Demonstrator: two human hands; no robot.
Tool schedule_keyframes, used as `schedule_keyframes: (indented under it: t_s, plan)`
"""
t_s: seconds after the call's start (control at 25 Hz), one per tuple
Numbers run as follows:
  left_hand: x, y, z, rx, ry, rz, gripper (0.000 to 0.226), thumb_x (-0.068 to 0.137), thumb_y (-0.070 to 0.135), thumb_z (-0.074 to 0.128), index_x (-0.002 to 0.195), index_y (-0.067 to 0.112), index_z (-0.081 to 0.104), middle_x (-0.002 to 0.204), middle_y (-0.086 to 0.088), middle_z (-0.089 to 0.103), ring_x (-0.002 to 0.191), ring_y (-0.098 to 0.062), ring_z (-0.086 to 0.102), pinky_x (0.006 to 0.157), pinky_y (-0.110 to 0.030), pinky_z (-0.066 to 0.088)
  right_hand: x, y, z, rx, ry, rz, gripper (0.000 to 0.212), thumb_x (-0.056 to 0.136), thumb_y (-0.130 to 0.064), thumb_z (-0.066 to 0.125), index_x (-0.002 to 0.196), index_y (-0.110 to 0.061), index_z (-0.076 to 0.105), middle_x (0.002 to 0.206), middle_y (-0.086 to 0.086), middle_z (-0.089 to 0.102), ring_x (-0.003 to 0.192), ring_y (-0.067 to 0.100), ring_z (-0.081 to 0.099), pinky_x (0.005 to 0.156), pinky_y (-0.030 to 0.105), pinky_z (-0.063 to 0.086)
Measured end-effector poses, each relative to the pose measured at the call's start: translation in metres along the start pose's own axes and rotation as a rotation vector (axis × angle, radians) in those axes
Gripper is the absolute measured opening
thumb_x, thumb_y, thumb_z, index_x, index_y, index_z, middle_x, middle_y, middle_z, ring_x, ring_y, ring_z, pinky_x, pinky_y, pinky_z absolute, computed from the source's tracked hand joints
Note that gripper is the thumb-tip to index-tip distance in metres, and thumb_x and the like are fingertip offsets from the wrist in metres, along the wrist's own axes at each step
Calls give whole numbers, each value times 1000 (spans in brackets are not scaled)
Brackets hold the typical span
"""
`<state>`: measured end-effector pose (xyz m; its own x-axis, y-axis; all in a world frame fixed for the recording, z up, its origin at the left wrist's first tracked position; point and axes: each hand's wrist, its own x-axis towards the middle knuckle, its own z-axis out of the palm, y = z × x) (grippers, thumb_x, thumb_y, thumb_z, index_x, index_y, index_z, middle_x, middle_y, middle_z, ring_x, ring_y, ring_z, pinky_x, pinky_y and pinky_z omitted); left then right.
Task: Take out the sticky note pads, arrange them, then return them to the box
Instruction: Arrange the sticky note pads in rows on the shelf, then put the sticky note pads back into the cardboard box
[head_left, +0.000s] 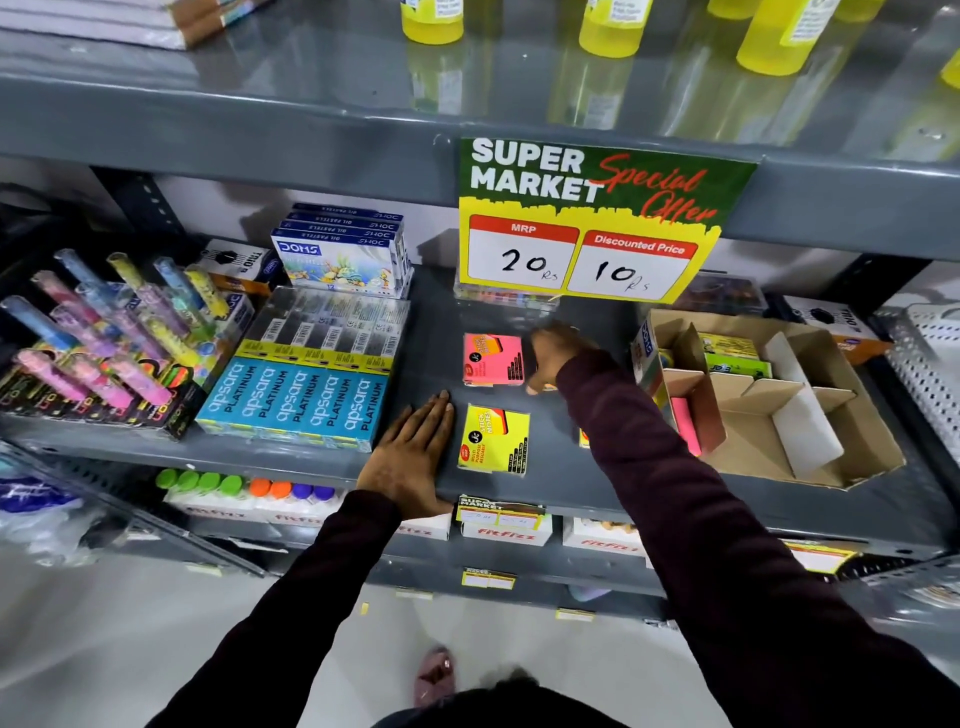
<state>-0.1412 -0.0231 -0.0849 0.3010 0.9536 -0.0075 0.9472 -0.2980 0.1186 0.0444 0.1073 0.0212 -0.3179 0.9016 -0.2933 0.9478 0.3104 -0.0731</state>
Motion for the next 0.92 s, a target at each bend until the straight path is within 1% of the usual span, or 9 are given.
schedule_keyframes:
  t_s: [0.08, 0.16, 0.24, 0.28, 0.4, 0.56, 0.72, 0.8, 0.92]
  plan:
    - [0, 0, 1, 7, 4, 11, 117, 53, 73, 44, 140, -3, 25, 148, -18, 26, 135, -29, 27, 107, -42, 16, -18, 19, 7, 1, 6, 129, 49, 72, -15, 80, 114, 2, 61, 126, 21, 61, 117, 36, 58, 95, 41, 50]
    - [1, -1, 2, 11, 13, 13, 118, 48, 67, 57, 138, -4, 28, 147, -19, 28, 133, -30, 31, 107, -41, 18, -33, 32, 16, -8, 11, 205, 44, 76, -8, 75, 116, 2, 60, 129, 20, 59, 120, 36, 57, 95, 42, 50]
    - [1, -2, 2, 43, 11, 12, 125, 41, 61, 72, 138, -4, 28, 147, -20, 30, 132, -31, 33, 109, -43, 22, -42, 42, 25, -45, -23, 202, 42, 79, -6, 71, 119, 0, 59, 131, 20, 56, 121, 36, 55, 97, 41, 48]
    - [1, -3, 3, 63, 2, 11, 129, 38, 60, 76, 138, -5, 27, 146, -20, 31, 132, -31, 32, 109, -44, 25, -45, 45, 30, -69, -54, 191, 44, 79, -5, 71, 120, 1, 57, 132, 19, 55, 122, 36, 54, 100, 41, 47]
    - [0, -3, 4, 99, -28, 5, 132, 40, 65, 75, 139, -5, 23, 148, -20, 28, 134, -32, 29, 109, -49, 24, -54, 52, 37, -157, -121, 182, 50, 74, -6, 75, 121, -2, 57, 131, 15, 54, 123, 34, 52, 106, 45, 41]
    - [0, -3, 5, 120, -35, 6, 131, 42, 68, 72, 139, -5, 22, 148, -21, 27, 134, -32, 27, 109, -51, 24, -59, 49, 31, -211, -157, 125, 65, 65, -24, 84, 121, -10, 55, 130, 12, 53, 124, 33, 50, 104, 44, 41]
    - [0, -2, 3, 97, -20, -4, 130, 40, 63, 77, 138, -5, 26, 146, -21, 31, 132, -32, 31, 108, -50, 25, -66, 32, 28, -169, -106, 48, 76, 62, -52, 77, 117, -5, 57, 130, 17, 50, 123, 34, 43, 104, 44, 42]
    - [0, -1, 2, 69, 2, -19, 128, 43, 60, 77, 141, -3, 23, 150, -17, 23, 135, -28, 26, 111, -43, 20, -71, 17, 23, -119, -41, -10, 85, 63, -58, 74, 124, -3, 52, 131, 18, 47, 124, 35, 41, 102, 45, 43]
    - [1, 0, 4, 92, -2, -14, 124, 55, 61, 70, 144, 2, 7, 152, -9, 1, 140, -21, 6, 114, -36, 3, -72, -13, 21, -59, -11, -144, 89, 68, -56, 71, 134, -3, 42, 136, 18, 42, 127, 35, 38, 104, 41, 40]
